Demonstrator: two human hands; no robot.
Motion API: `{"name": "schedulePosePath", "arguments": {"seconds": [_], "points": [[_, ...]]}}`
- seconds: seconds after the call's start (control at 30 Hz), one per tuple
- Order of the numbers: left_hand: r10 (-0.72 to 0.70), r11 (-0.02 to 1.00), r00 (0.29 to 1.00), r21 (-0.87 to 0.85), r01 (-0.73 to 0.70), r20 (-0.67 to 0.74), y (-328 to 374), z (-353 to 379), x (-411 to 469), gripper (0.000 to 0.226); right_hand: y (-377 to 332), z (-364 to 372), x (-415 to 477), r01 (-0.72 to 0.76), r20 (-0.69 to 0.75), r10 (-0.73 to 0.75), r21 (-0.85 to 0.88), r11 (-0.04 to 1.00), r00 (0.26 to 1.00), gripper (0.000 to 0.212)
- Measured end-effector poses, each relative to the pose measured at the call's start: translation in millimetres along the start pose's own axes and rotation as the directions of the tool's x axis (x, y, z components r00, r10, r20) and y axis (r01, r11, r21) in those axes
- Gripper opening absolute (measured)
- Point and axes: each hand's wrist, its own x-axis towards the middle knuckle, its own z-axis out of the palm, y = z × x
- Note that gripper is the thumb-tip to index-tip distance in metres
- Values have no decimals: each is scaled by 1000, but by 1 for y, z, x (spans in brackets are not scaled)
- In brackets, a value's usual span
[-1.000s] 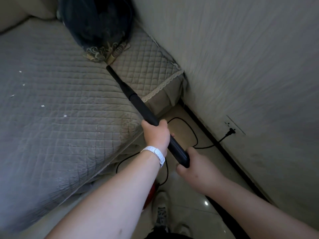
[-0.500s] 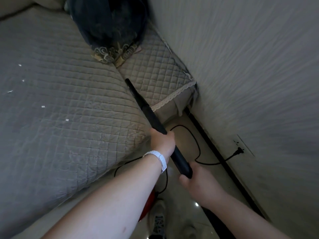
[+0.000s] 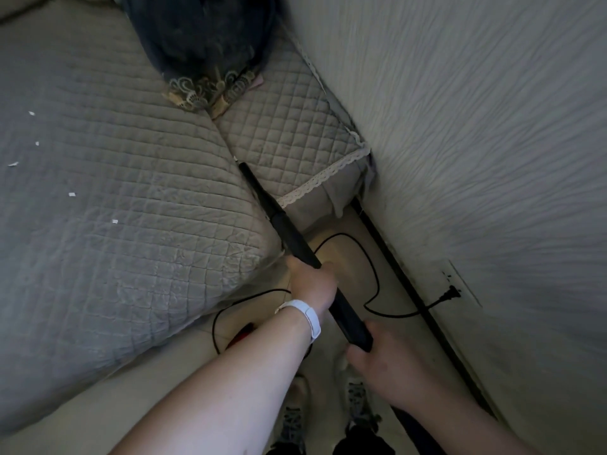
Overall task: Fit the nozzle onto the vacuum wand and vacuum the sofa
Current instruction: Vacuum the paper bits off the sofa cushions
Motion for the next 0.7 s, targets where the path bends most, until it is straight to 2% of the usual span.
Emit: {"name": "schedulePosePath", "arguments": {"seconds": [0.27, 0.5, 0.7], "points": [[17, 999, 999, 52, -15, -42, 17, 0, 15, 45, -12, -8, 19, 37, 20, -37, -20, 999, 999, 13], [25, 999, 999, 36, -23, -48, 34, -2, 29, 34, -25, -12, 39, 46, 57, -47, 22, 999, 997, 15], [11, 1000, 998, 16, -10, -58, 50, -4, 40, 42, -37, -16, 55, 44, 62, -46, 31, 999, 997, 16]]}}
